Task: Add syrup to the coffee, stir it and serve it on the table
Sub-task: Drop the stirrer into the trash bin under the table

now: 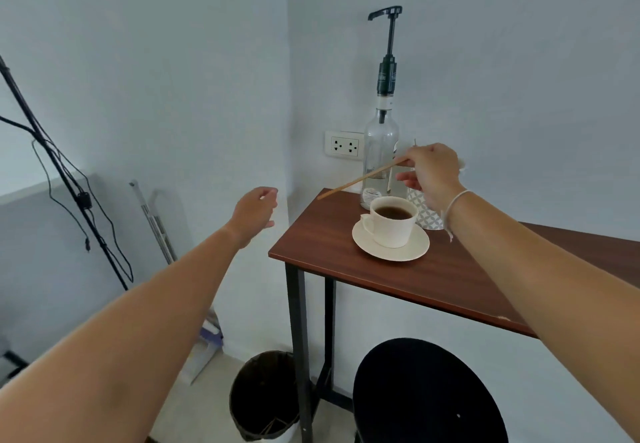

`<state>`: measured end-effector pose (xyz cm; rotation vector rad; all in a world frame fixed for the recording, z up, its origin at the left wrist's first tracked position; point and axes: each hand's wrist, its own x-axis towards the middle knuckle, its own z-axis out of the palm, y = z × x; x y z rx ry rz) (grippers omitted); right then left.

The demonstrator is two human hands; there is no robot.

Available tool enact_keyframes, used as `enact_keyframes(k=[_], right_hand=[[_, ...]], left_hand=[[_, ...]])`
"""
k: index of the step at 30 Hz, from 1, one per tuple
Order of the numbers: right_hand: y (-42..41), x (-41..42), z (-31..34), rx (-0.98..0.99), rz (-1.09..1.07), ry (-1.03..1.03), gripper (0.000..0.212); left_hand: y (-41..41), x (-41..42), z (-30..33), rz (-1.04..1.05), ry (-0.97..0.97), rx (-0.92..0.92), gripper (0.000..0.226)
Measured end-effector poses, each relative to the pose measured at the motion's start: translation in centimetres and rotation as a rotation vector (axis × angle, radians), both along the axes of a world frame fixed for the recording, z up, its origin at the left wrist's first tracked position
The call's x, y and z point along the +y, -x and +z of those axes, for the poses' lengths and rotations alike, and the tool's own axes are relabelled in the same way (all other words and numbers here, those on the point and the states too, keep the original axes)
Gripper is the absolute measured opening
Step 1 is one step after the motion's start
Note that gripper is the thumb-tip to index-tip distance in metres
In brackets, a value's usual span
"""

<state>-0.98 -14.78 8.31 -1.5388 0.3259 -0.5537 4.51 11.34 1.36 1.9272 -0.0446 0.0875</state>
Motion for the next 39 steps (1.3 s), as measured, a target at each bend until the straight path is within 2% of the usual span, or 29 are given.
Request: enact_keyframes(k=[1, 5, 11, 14, 20, 27, 33, 39], right_hand=[[-0.3, 1.0, 0.0, 0.003, 0.014, 0.013, 0.002], [-2.6, 5.4, -1.1, 0.022, 0.040, 0.081, 0.017], [-8.0, 13.7, -3.7, 0.106, -0.009, 0.175, 0.010], [-10.5, 17.7, -5.7, 0.172, -0.056, 0.289, 0.015], [-13.8, 23.1, -10.0, 0.264, -0.095, 0.464, 0.016], [-17.5, 27.0, -16.4, 0.429, -0.098, 0.555, 0.009], [-19.8, 28.9, -23.0, 0.590, -0.015, 0.755, 0.016], [-20.9, 29.2, -28.9, 0.711, 0.056, 0.794, 0.018]], left_hand=[[-0.7, 0.9, 0.1, 0.006, -0.023, -0.019, 0.038], [-4.4, 4.4, -0.2, -0.002, -0.131, -0.086, 0.038], [-11.6, 9.3, -2.7, -0.167, -0.338, -0.125, 0.037], [-15.6, 11.8, -4.2, -0.306, -0.603, -0.195, 0.040], [-22.4, 13.6, -6.0, -0.481, -1.049, -0.455, 0.050], [-26.9, 12.9, -8.5, -0.572, -1.492, -0.834, 0.059], [-29.9, 11.7, -10.6, -0.660, -1.642, -1.103, 0.066], [-31.4, 11.3, -12.7, -0.563, -1.738, -1.262, 0.080]])
